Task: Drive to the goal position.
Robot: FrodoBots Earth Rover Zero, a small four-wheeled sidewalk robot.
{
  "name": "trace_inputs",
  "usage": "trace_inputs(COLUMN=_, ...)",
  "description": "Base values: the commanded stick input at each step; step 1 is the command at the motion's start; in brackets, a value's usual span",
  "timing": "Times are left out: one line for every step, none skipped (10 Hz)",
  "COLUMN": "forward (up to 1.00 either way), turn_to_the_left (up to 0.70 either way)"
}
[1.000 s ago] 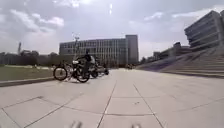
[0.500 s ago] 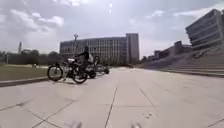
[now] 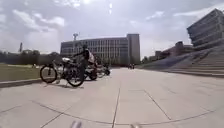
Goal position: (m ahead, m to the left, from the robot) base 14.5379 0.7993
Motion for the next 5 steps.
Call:
trace_inputs(forward=0.99, turn_to_the_left=0.04)
trace_inputs(forward=0.99, turn_to_the_left=0.04)
trace_inputs(forward=0.99, turn_to_the_left=0.04)
trace_inputs(forward=0.99, turn_to_the_left=0.04)
trace_inputs(forward=0.99, turn_to_the_left=0.04)
